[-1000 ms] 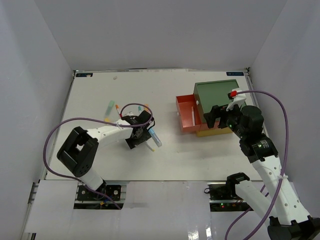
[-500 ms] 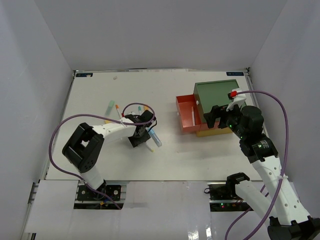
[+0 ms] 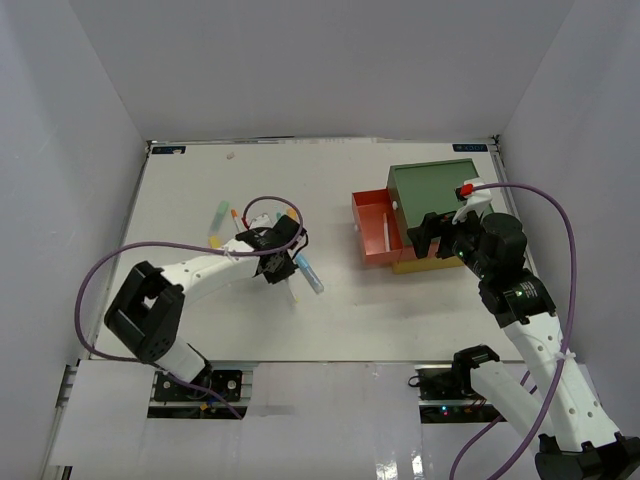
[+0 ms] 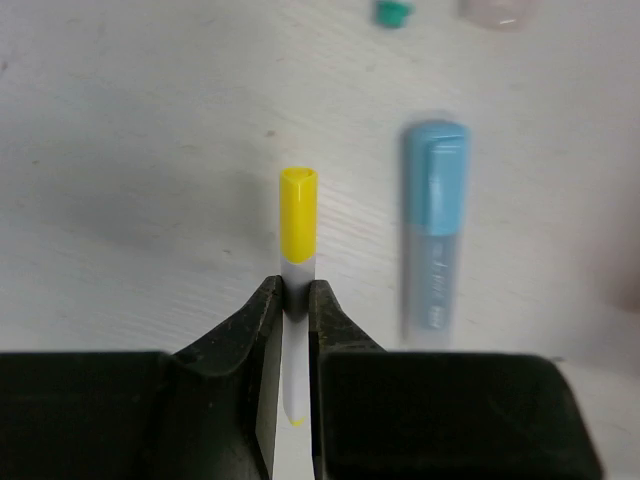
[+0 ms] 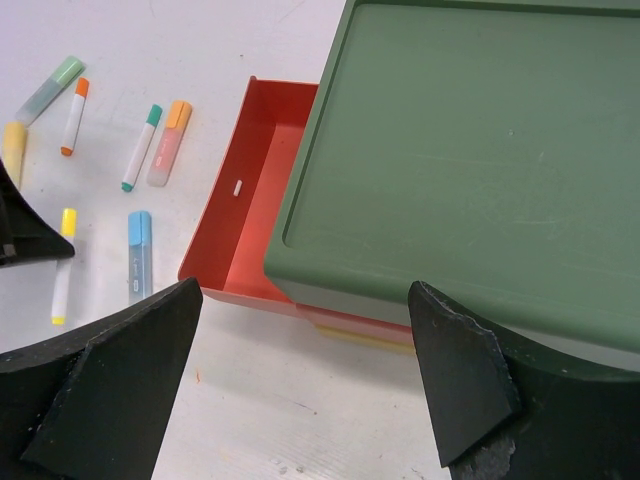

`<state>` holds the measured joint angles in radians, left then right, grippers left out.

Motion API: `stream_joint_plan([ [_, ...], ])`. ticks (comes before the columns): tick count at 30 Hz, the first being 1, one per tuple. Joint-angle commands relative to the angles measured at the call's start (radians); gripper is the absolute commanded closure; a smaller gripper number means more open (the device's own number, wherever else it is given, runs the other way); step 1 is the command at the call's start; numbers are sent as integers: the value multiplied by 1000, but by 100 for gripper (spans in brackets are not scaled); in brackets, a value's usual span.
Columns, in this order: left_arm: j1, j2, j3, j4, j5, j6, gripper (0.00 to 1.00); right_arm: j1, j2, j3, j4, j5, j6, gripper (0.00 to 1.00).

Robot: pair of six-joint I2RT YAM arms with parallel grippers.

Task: Sort the stationery into containers
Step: Pick up the pen from the center of the board, then place the pen in the drawer.

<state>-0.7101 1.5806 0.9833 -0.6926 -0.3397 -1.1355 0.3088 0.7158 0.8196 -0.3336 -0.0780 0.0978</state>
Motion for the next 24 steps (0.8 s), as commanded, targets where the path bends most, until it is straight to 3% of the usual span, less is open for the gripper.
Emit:
stream_joint_plan([
  [1, 0, -165, -2, 152, 17, 114, 82, 1, -4, 1, 47, 6, 0, 10],
  [7, 0, -171, 93, 438, 242, 241, 86, 1, -6, 4, 44, 7, 0, 10],
  [13, 0, -2, 297, 537, 487, 240, 85, 0, -6, 3, 44, 11, 2, 10],
  [19, -9, 154, 500, 588, 553, 201, 85, 0, -16, 1, 38, 26, -1, 10],
  [23, -12, 213, 545, 582, 556, 178, 64, 1, -18, -2, 39, 32, -4, 10],
  [24, -12, 220, 548, 581, 551, 172, 54, 1, -16, -2, 38, 34, -4, 10],
])
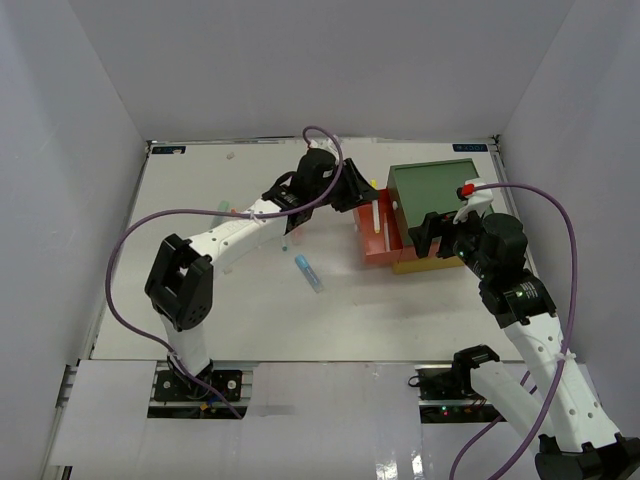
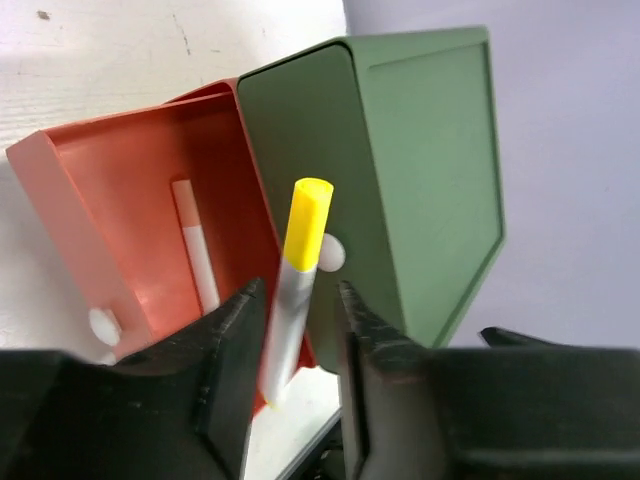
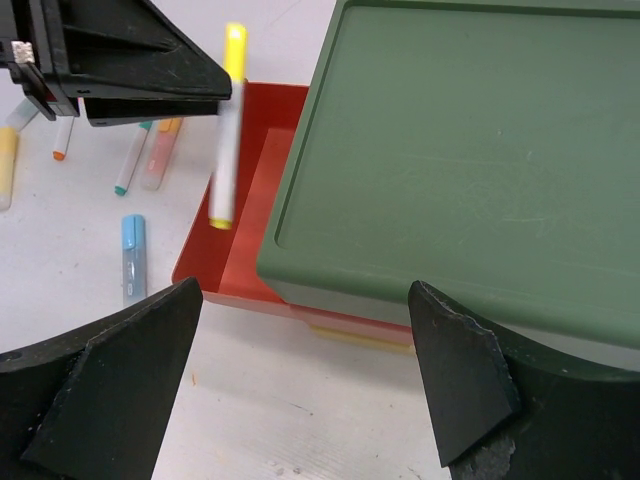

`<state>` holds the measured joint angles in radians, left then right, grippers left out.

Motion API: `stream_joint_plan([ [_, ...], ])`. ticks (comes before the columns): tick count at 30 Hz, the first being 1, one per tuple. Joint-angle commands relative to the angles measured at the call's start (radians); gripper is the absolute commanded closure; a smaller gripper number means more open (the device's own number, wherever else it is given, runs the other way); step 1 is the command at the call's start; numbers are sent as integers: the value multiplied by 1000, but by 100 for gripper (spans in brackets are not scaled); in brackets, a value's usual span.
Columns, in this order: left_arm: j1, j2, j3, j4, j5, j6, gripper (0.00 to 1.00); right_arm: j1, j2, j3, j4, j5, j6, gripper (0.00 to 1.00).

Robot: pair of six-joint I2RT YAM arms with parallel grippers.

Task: Sort the stationery into containers
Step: Place the pen in the drawer, then pick up the pen from the center of the board.

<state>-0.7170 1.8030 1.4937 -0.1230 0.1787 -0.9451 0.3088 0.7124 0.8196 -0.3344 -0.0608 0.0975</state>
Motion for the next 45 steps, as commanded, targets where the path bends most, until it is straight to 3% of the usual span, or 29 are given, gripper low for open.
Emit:
stream_joint_plan([
  [1, -6, 5, 36, 8, 27, -21, 50, 1, -14, 0, 38, 16, -4, 10],
  [4, -6, 6, 37, -41, -22, -20, 34, 1, -13, 0, 38, 16, -4, 10],
  [7, -6, -7, 43, -79, -65, 8, 25, 1, -10, -2, 38, 16, -5, 10],
  [10, 5, -33, 65, -166, -138, 58, 23, 0, -5, -2, 40, 15, -5, 10],
  [16, 122, -71, 42, -363, -258, 159, 24, 1, -2, -5, 41, 15, -7, 10],
  [23, 246, -44, -19, -466, -378, 268, 30, 1, -2, -10, 41, 10, -7, 10],
  [35, 292, 160, 60, -536, -387, 302, 41, 1, -7, -14, 38, 12, -5, 10],
  [45, 310, 232, 85, -553, -409, 301, 47, 1, -16, -23, 40, 21, -5, 10],
])
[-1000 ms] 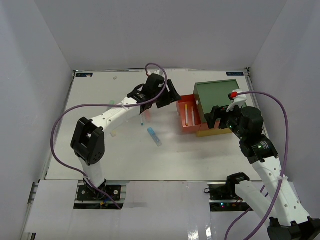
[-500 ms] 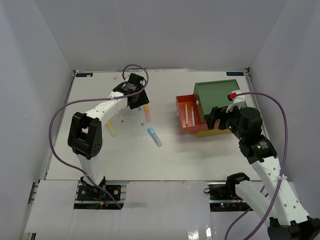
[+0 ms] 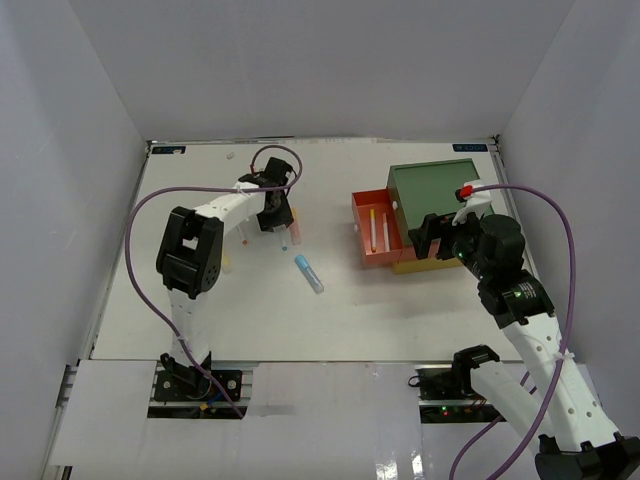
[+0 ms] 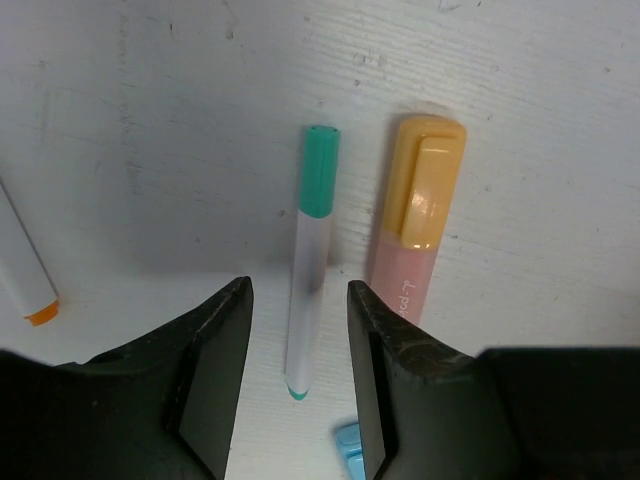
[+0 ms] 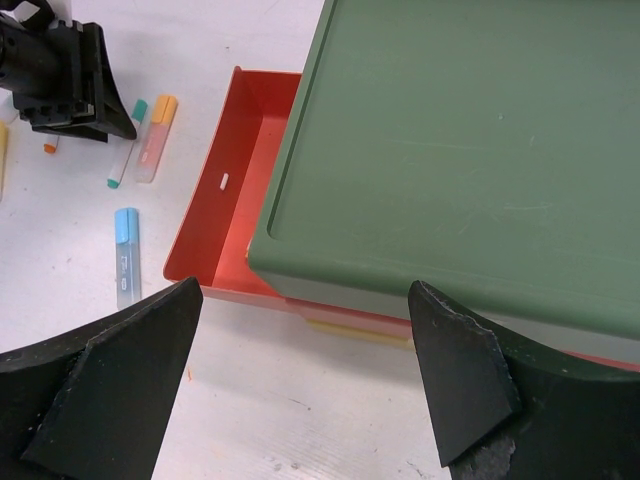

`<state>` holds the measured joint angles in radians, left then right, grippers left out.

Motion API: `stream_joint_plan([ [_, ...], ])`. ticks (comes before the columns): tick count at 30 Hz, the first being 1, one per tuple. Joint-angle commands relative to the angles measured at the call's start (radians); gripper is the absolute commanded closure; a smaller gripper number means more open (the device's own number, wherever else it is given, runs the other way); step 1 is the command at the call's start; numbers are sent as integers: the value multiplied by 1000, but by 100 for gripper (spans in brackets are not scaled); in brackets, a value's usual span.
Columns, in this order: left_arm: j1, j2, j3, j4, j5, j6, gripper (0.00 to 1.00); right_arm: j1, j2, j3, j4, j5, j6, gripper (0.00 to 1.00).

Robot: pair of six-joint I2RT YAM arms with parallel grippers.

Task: Sort the stationery into containers
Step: Pick up the pen from the center of the board.

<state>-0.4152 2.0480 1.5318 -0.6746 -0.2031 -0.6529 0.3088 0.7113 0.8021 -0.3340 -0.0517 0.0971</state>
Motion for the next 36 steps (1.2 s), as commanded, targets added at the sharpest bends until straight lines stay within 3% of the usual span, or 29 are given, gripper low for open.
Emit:
stream_joint_plan([
  [1, 9, -6, 47, 0, -22, 9, 47, 0, -13, -7, 39, 12, -7, 10],
  [14, 9, 67, 53, 0, 24, -5, 56, 1, -10, -11, 41, 10, -5, 10],
  [24, 9, -8, 31, 0, 67, -16, 90, 0, -13, -12, 43, 9, -4, 10],
  [36, -26, -190, 90, 62, 384, -120, 100, 1, -23, -11, 41, 1, 0, 10],
])
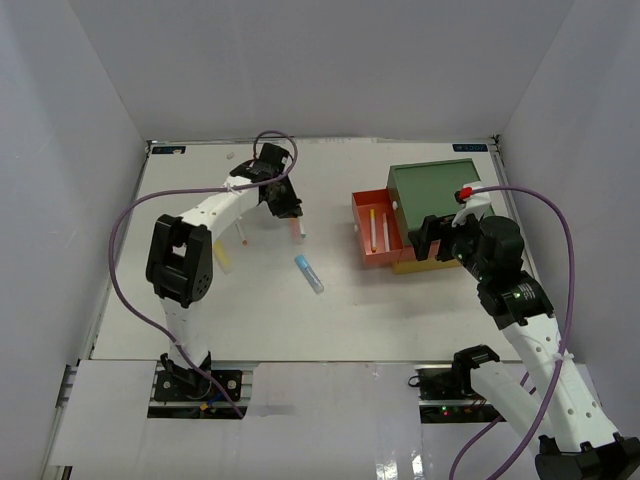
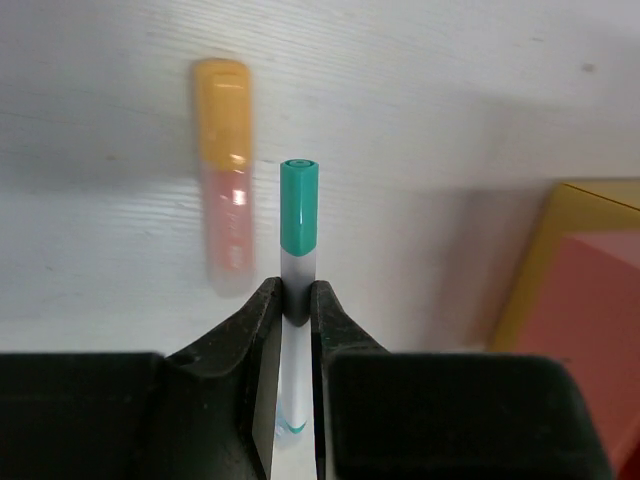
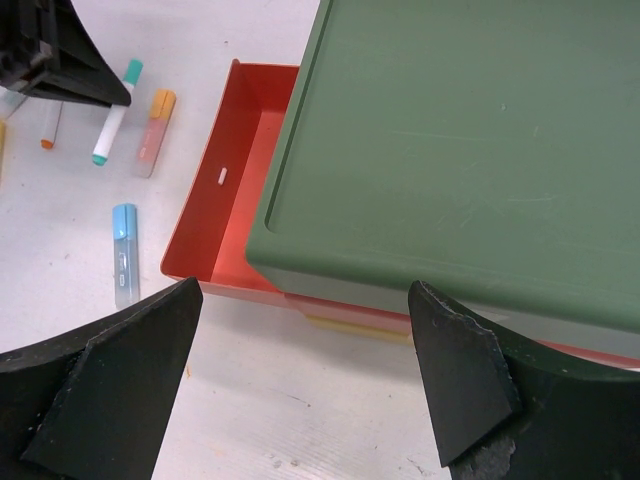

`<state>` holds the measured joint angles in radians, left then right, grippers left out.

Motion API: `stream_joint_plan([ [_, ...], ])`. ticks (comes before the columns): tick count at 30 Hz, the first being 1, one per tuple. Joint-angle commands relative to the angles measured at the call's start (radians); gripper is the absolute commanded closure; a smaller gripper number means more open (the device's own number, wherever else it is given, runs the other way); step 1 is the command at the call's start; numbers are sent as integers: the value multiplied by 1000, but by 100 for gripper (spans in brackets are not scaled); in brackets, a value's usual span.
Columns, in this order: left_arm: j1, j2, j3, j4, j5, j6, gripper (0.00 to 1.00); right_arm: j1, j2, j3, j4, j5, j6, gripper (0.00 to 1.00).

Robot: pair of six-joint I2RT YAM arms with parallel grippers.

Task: Sort the stationery into containers
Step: Pick up the pen from the center of the board, then place the pen in the drawer.

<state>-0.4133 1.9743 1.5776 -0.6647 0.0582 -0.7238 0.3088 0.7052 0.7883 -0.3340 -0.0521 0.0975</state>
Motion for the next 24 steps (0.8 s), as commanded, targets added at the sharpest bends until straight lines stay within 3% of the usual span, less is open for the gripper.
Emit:
stream_joint_plan([
  [1, -38, -124, 45, 65, 141, -61, 100, 0, -16, 3, 41, 1, -1, 10],
  [16, -266, 32, 312, 129, 212, -206, 90, 1, -27, -3, 39, 6, 1, 10],
  [20, -288, 52, 325, 131, 195, -220, 71, 1, -29, -4, 39, 11, 1, 10],
  [24, -292, 29, 297, 129, 160, -218, 59, 1, -26, -4, 41, 9, 1, 10],
])
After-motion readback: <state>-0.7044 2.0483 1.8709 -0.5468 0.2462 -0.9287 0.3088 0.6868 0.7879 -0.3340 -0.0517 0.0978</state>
